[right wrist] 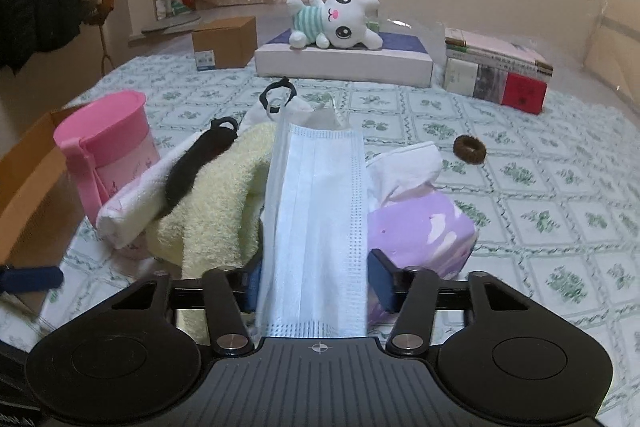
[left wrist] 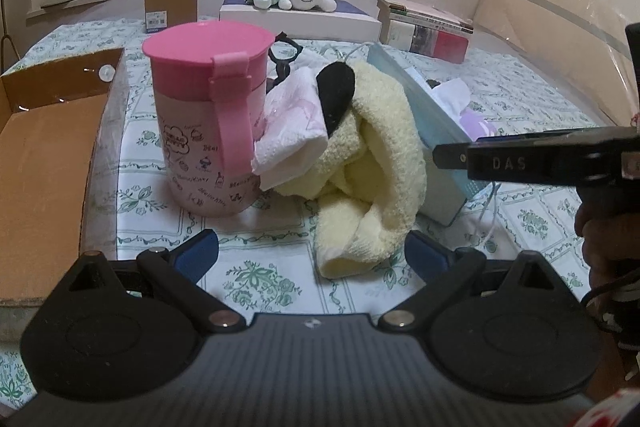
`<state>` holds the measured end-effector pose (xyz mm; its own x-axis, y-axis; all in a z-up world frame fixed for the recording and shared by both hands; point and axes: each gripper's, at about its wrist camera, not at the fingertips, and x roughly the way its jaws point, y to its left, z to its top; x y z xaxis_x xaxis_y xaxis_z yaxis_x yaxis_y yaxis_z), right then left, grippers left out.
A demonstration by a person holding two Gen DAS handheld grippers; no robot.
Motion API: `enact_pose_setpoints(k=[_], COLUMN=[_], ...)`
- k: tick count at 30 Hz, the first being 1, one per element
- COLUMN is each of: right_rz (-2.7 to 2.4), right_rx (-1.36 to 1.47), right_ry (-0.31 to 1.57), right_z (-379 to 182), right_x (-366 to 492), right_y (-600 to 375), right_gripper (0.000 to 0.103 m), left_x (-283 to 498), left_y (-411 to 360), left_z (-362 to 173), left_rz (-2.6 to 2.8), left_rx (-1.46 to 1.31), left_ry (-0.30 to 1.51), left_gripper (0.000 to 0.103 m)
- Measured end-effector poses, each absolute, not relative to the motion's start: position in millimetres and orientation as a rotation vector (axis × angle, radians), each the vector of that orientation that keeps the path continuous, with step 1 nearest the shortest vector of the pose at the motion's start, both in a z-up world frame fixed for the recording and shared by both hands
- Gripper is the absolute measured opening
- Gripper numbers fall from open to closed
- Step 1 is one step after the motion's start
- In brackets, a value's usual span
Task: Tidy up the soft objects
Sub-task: 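Reach the right gripper to the blue face mask and grasp it, then carry the mask with the right gripper and drop it into the cardboard box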
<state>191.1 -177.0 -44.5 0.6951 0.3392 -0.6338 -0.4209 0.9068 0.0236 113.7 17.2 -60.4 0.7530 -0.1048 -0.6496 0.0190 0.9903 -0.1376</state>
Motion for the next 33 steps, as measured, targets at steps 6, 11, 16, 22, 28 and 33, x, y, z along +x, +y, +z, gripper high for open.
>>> enact_pose_setpoints(k=[6, 11, 16, 22, 28, 33], right_rz=[0.438, 0.418, 0.384, 0.346, 0.342, 0.354], right_rx=[-0.112, -0.076, -0.042, -0.013, -0.008, -0.008], right_ry=[0.675, 0.647, 0.629, 0.627, 0.611, 0.603], right_z=[-40.9, -33.2, -26.3, -21.3, -17.7, -16.1], right_x=[185.0, 173.8, 163.3, 159.3, 161.6, 167.0], right_y=[-183.0, -196.6, -216.6, -236.3, -239.6, -235.9], right_gripper=[0.014, 0.006, 0.005, 0.005, 0.005, 0.005], left_x=[112.1, 113.7, 119.7, 136.4, 167.6, 193.3], left_y=[9.8, 0.0, -12.5, -25.3, -29.9, -34.9], left_z=[-56.0, -51.0, -41.5, -21.5, -5.9, -9.6], left_rz=[-0.085, -0.101, -0.107, -0.126, -0.063, -0.004], left_rx=[-0.113, -0.094, -0.036, 0.02, 0.07, 0.14], left_ry=[0.704, 0.684, 0.642, 0.554, 0.52, 0.545], left_gripper=[0.099, 0.099, 0.095, 0.084, 0.059, 0.035])
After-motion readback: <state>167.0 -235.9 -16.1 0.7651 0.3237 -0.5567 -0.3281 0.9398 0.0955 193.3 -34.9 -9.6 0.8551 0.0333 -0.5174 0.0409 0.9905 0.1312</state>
